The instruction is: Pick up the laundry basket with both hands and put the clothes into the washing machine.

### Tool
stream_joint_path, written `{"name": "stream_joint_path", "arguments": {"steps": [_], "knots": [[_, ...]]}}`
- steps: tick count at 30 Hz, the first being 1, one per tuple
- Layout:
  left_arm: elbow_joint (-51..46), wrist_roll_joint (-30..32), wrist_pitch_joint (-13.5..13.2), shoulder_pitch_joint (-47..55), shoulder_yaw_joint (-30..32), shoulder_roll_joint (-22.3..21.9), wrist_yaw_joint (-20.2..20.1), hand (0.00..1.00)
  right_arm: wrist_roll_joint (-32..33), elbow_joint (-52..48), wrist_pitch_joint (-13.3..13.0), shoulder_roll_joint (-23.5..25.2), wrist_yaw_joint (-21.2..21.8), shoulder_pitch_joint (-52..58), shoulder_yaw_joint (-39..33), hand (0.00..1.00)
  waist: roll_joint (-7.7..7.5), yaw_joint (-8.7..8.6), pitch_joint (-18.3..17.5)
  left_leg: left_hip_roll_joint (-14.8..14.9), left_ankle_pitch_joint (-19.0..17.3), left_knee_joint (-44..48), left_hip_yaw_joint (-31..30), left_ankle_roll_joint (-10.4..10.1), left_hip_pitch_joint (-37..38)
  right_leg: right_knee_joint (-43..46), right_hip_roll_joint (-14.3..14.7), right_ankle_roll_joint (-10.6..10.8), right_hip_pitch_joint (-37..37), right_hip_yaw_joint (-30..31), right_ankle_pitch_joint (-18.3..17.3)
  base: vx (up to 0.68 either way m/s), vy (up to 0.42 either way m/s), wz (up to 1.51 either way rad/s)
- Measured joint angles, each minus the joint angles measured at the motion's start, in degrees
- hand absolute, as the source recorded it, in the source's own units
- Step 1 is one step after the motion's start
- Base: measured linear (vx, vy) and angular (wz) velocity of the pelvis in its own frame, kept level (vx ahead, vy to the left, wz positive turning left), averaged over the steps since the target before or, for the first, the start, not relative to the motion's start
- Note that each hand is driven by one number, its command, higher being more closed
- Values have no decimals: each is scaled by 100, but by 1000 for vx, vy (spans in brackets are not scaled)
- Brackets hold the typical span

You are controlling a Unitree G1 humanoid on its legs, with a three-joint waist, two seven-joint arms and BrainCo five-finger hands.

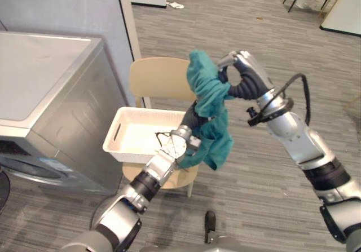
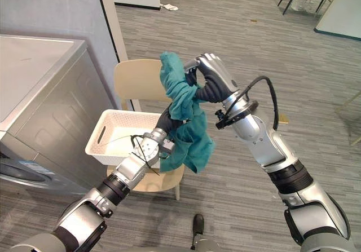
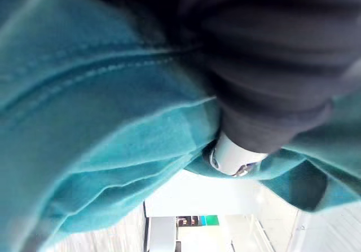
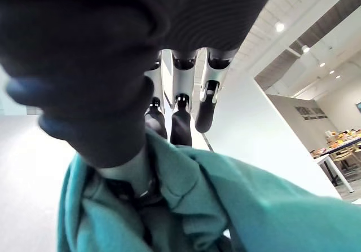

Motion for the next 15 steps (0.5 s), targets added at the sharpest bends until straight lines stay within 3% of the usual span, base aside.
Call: {"name": "stream_joint_path", "arguments": {"steps": [2,9,15], "knots": [[-144,-27,27,108,486,6,131,100,3,-6,48,328,-69,201,-228,0,41,-17,-4,7,-12,33,34,14,-12,-1,8,5,31,7,3,-47,-8,-5],[-950,-107,-3,936,1665,64,376,100,124,-34,164,557,-226,751,-1165,0,338,-9,-70,77,-41,90,141,6,13,-23,73,78,38,66,-75,-12,-16,-5],[-1678,-90,-17,1547,2508,65,603,100,227,-33,222,782,-312,1402,-1790,0,431,-10,-97,278,-126,227,164,-106,0,-8,233,-42,52,76,-55,21,-23,-7]]}}
